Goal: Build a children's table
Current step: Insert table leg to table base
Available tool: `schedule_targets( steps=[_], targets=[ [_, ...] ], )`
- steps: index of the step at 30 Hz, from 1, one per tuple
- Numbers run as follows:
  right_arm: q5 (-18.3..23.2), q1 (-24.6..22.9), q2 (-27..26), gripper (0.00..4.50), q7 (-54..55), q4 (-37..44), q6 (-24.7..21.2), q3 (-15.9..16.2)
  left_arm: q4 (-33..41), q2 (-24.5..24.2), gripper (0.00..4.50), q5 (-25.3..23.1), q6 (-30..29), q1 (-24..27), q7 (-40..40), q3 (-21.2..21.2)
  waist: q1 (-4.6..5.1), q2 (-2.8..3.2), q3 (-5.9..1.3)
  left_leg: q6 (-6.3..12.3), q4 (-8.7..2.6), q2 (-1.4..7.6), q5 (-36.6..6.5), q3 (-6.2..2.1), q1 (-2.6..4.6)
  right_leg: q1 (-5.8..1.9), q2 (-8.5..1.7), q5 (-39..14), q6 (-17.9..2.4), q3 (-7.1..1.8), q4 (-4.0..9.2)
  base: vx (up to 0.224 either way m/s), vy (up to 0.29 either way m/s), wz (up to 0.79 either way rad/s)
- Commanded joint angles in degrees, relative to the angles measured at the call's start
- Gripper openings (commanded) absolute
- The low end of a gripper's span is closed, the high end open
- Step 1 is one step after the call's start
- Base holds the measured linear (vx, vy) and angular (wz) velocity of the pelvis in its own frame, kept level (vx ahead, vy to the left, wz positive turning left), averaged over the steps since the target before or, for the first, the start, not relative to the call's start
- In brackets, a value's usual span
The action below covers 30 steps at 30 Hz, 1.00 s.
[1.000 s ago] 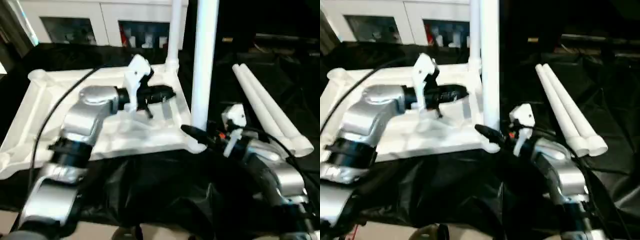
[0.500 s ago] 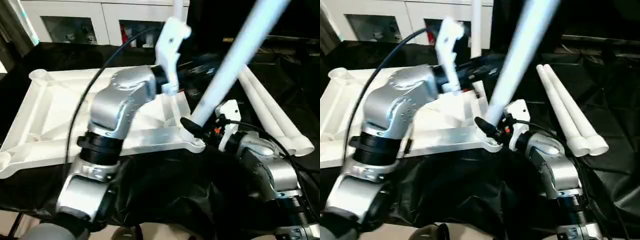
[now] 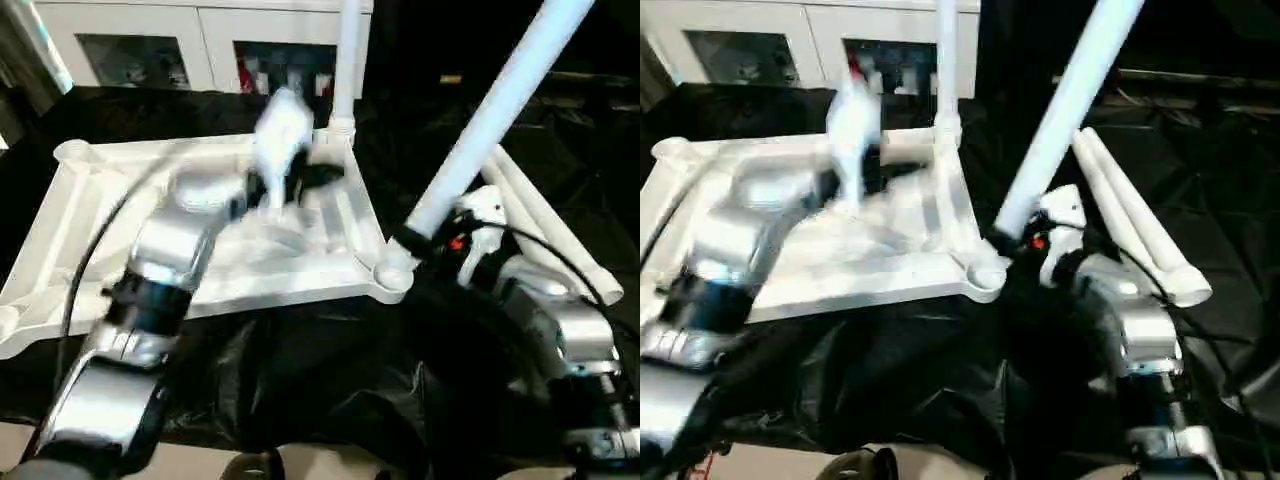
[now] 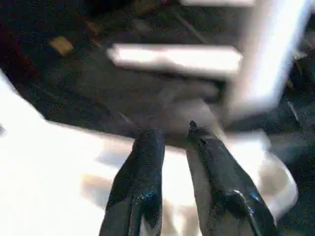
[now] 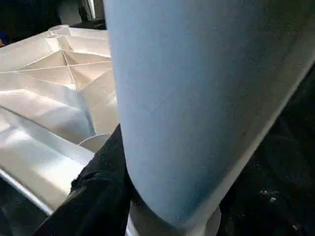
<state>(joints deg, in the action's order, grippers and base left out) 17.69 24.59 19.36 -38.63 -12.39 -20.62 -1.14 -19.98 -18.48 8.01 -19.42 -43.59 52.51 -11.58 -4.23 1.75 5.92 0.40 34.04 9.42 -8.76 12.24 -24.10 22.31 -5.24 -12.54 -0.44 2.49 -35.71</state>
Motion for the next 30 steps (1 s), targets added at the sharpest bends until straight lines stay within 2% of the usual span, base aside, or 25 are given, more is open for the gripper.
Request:
schedule_targets(
  steps=[1,3,4,9,13,19,20,24,26,30],
  targets=[
    [0.19,0.49,0.47,1.9,-0.09,-0.41,-0.39,-0.24,-1.55,-0.54,1.37,-0.58,2.08,0.54,4.99,-3.12,-0.05,-0.55,-5.65,5.14,-3.05,3.44,-2.47,-1.95,2.38,-2.09,-3.35,5.36,-15.51,-1.96,2.81,0.0,0.0,0.0],
    [0.13,0.64,0.57,1.9,-0.22,-0.62,-0.55,-0.05,-3.75,-0.72,1.37,-1.29,3.93,1.77,8.09,-5.36,-0.21,-0.58,-5.54,5.15,-3.08,3.49,-3.77,-1.92,2.3,-2.16,-3.59,4.03,-15.5,-2.02,2.97,0.0,0.0,0.0],
    [0.02,0.77,0.54,1.9,-0.32,-0.82,-0.55,0.02,-5.82,-0.52,1.57,-2.03,4.88,1.91,8.84,-5.94,-0.19,-0.47,-5.52,4.68,-3.15,3.54,-4.78,-1.92,2.4,-2.1,-3.59,2.94,-15.44,-2.02,3.06,0.0,0.0,0.0],
    [0.05,0.62,0.49,1.9,-0.55,-0.2,-1.22,0.25,-10.64,-1.34,1.66,-3.63,7.93,2.14,12.68,-7.95,-0.1,-0.29,-5.31,2.51,-3.53,3.72,-8.21,-2.03,2.61,-2.0,-3.69,-1.72,-14.82,-2.12,3.55,0.0,0.0,0.0],
    [0.06,0.5,0.55,1.9,-0.67,0.11,-1.46,0.29,-14.69,-1.67,1.7,-4.53,10.14,1.14,13.68,-8.63,-0.04,-0.11,-5.38,1.85,-3.59,3.71,-8.71,-2.05,2.71,-1.94,-3.64,-0.79,-15.09,-2.11,3.41,0.0,0.0,0.0],
    [-0.1,0.33,0.52,1.9,-0.76,0.12,-1.4,0.34,-19.02,-0.7,1.7,-6.19,12.4,0.18,13.97,-9.14,-0.19,-0.18,-5.45,2.55,-3.44,3.7,-7.96,-1.99,2.66,-2.05,-3.77,1.56,-15.91,-2.1,3.24,0.0,0.0,0.0],
    [-0.11,0.34,0.52,1.9,-0.78,0.11,-1.4,0.34,-19.22,-0.61,1.42,-6.37,12.55,0.14,13.83,-9.2,-0.18,-0.2,-5.44,2.67,-3.42,3.7,-7.85,-1.99,2.61,-2.08,-3.8,1.65,-15.98,-2.11,3.22,0.0,0.0,0.0],
    [-0.18,0.44,0.36,1.9,-0.84,0.12,-1.49,0.44,-20.85,0.01,1.29,-6.77,13.54,-0.39,13.78,-9.13,-0.27,-0.25,-5.43,3.07,-3.37,3.73,-7.67,-2.02,2.54,-2.14,-3.88,1.5,-16.22,-2.09,3.24,0.0,0.0,0.0],
    [-0.24,0.7,0.14,1.9,-0.86,-0.14,-1.48,0.64,-21.03,0.2,1.02,-6.52,13.22,-0.46,13.97,-8.92,-0.28,-0.19,-5.49,3.05,-3.37,3.76,-7.71,-2.03,2.55,-2.16,-3.87,1.31,-16.3,-2.03,3.2,0.0,0.0,0.0],
    [-0.38,1.37,-0.26,1.9,-1.5,-0.48,-1.84,1.63,-22.2,0.61,0.82,-6.25,12.87,-0.74,14.54,-8.29,-0.27,-0.27,-5.49,3.24,-3.33,3.68,-7.59,-1.98,2.54,-2.14,-3.82,1.24,-16.44,-2.03,3.21,0.0,0.0,0.0]
  ],
)
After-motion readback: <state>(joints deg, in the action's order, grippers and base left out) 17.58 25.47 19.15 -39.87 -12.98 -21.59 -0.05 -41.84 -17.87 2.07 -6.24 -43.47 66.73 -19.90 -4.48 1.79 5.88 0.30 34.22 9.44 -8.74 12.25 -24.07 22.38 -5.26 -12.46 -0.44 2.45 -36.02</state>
